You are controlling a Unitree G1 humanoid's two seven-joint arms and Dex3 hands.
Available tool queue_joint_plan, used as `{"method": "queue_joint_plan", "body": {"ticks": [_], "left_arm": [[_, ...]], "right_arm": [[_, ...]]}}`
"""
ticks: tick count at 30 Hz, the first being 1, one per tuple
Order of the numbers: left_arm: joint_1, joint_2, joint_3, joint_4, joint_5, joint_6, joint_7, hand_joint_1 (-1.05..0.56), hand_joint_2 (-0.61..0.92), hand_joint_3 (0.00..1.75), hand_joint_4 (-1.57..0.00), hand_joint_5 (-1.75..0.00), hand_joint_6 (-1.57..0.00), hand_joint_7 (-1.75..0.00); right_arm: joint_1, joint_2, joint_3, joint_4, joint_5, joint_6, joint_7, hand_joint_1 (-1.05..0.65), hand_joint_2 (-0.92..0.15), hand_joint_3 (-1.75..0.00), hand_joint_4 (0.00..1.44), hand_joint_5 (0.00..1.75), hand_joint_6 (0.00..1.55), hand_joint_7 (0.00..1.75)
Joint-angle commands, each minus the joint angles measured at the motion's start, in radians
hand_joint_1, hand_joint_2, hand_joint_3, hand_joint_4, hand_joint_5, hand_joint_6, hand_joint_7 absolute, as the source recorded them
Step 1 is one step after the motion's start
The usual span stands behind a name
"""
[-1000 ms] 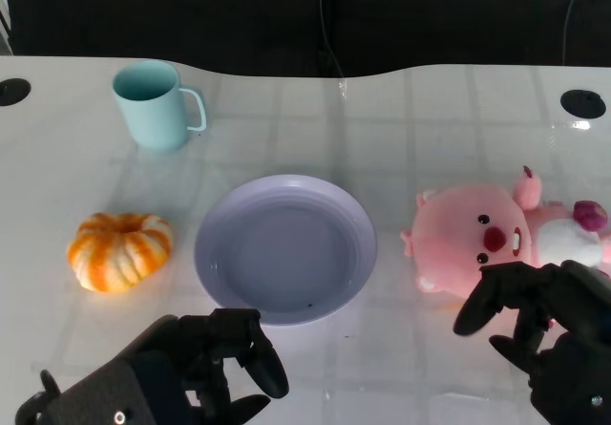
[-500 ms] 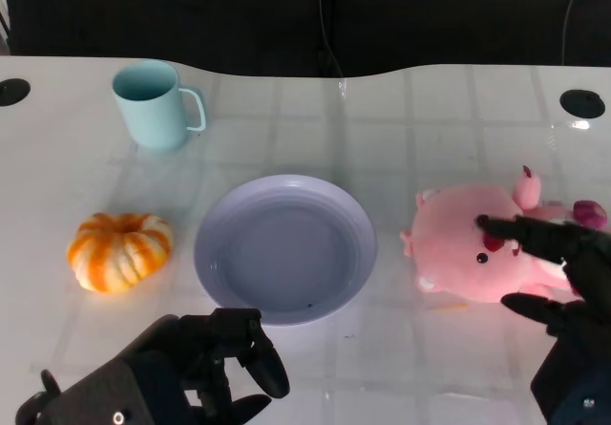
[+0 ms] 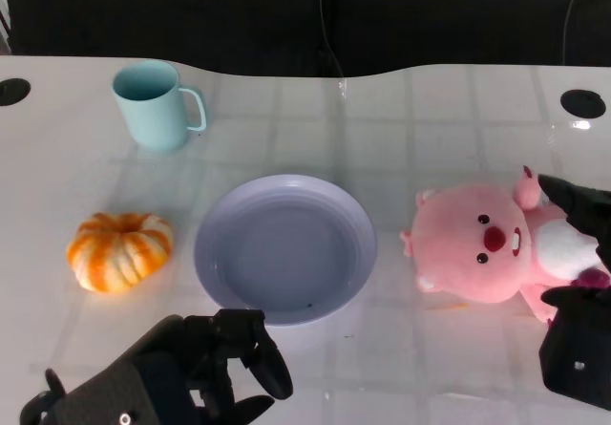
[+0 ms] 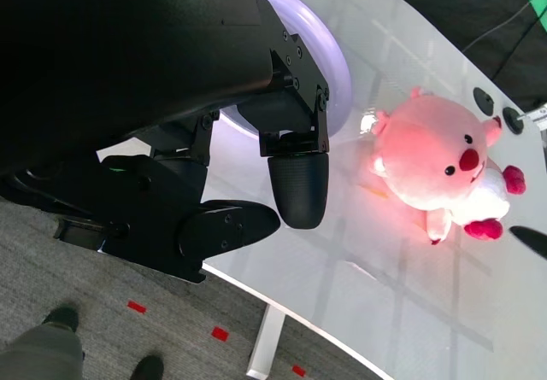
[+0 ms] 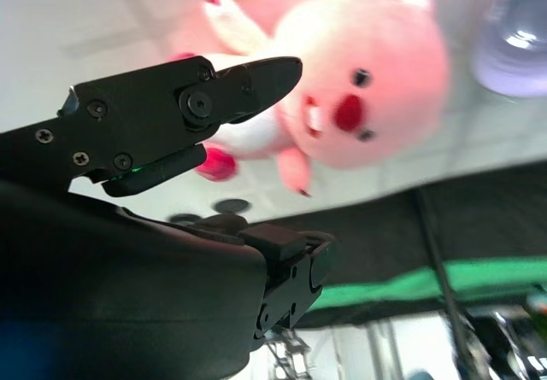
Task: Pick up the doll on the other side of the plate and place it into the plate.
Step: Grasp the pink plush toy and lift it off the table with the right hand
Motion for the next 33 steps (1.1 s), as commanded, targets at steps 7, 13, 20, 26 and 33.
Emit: {"method": "queue_joint_plan", "body": {"ticks": [7, 13, 20, 26, 33], "left_arm": [[-0.013, -0.007, -0.010, 0.005, 0.024, -0.009, 0.019, -0.16, 0.79, 0.66, -0.61, -1.66, -0.61, -1.28], [0.000, -0.007, -0.010, -0.003, 0.035, -0.018, 0.019, -0.16, 0.80, 0.66, -0.61, -1.67, -0.61, -1.28], [0.020, -0.008, 0.005, -0.020, 0.024, -0.018, 0.015, -0.17, 0.81, 0.65, -0.61, -1.67, -0.61, -1.28], [0.033, -0.022, 0.011, -0.016, 0.022, -0.038, 0.027, -0.17, 0.81, 0.64, -0.61, -1.68, -0.63, -1.30], [0.080, -0.018, 0.008, -0.067, 0.046, -0.037, 0.034, -0.16, 0.73, 0.77, -0.62, -1.68, -0.62, -1.32]], "right_arm": [[-0.130, 0.002, 0.091, 0.163, -0.059, 0.100, 0.051, -0.61, -0.92, -0.01, 0.01, 0.29, 0.18, 0.02], [-0.229, 0.023, 0.160, 0.378, -0.050, 0.091, 0.013, -0.60, -0.92, -0.02, 0.04, 0.31, 0.22, 0.03], [-0.335, 0.076, 0.178, 0.599, 0.016, 0.075, -0.037, -0.60, -0.92, -0.06, 0.10, 0.30, 0.28, 0.04], [-0.448, 0.090, 0.209, 0.804, 0.041, 0.024, -0.071, -0.57, -0.92, -0.09, 0.28, 0.22, 0.42, 0.04], [-0.460, 0.131, 0.160, 0.937, 0.129, -0.138, -0.331, -0.21, -0.92, -0.10, 0.82, 0.65, 0.97, 0.11]]}}
